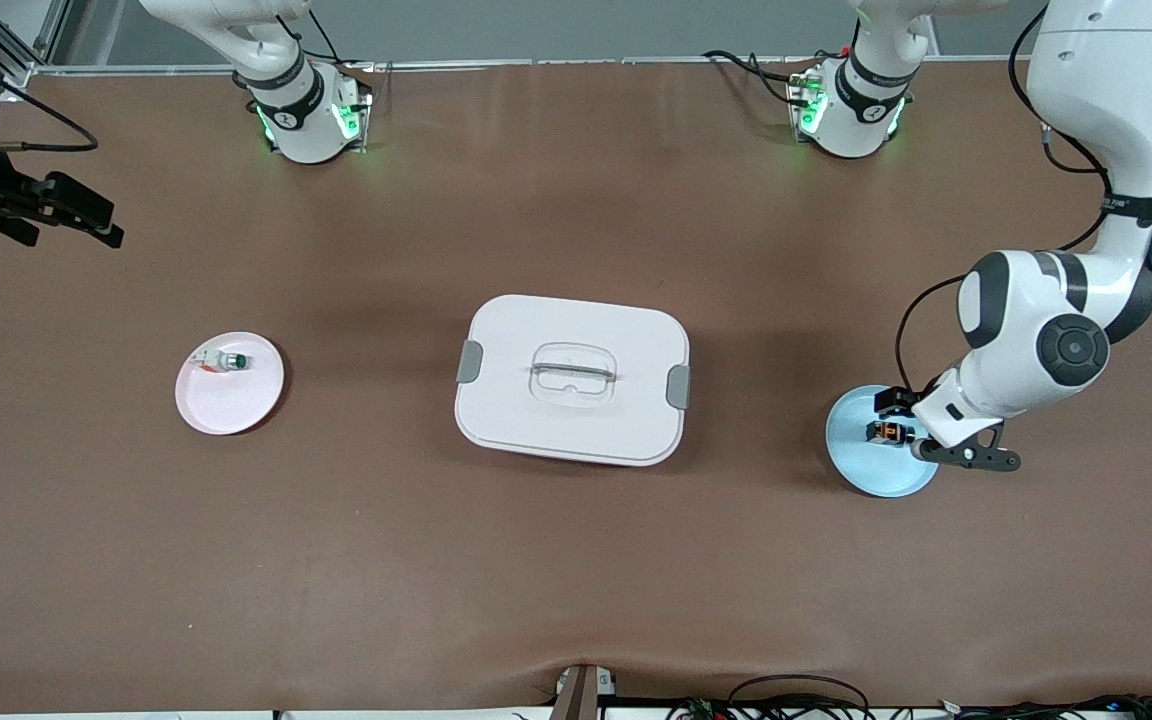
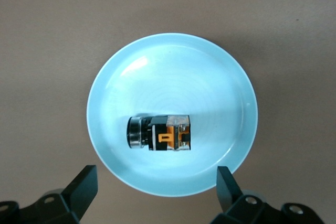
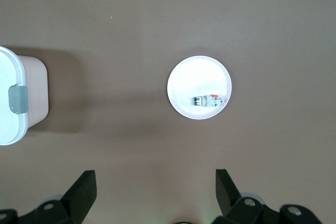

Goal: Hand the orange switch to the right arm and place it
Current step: 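Move the left gripper over the orange switch on the blue plate, then lower the left gripper and close it on the orange switch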

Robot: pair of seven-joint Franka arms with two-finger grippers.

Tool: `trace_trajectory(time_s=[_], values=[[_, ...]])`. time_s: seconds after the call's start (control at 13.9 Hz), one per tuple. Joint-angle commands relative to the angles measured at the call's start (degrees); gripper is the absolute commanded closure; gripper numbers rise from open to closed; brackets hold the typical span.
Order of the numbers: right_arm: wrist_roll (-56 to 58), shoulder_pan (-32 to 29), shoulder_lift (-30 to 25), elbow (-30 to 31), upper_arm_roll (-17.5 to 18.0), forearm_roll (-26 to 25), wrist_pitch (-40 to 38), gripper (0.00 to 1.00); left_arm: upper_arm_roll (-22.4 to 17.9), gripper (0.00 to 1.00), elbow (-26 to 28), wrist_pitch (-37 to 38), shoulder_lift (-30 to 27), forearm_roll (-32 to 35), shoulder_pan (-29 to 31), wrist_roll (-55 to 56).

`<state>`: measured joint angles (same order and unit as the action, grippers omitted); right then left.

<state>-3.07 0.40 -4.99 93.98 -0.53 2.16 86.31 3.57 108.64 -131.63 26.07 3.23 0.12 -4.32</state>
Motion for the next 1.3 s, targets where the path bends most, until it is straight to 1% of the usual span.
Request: trace_trajectory(time_s=[0.0,0.72,1.23], values=[[-0.54,-0.67,-1.16,0.95,0.26,0.74,0.00,0.00,0.12,0.00,-0.36,-2.13,1.87,1.95,0.32,-1.82],[-0.54,-0.58,-1.16,0.95,0.26,0.74,0.00,0.00,0.12,0.00,-1.42,-6.88,6.88,1.96,0.59,-3.32],[-0.54,-0.58,-1.16,0.95,0.35,0.74,-0.09,0.00,0.12,0.00,-0.89,-9.52,8.82,1.96,1.47,-3.32]])
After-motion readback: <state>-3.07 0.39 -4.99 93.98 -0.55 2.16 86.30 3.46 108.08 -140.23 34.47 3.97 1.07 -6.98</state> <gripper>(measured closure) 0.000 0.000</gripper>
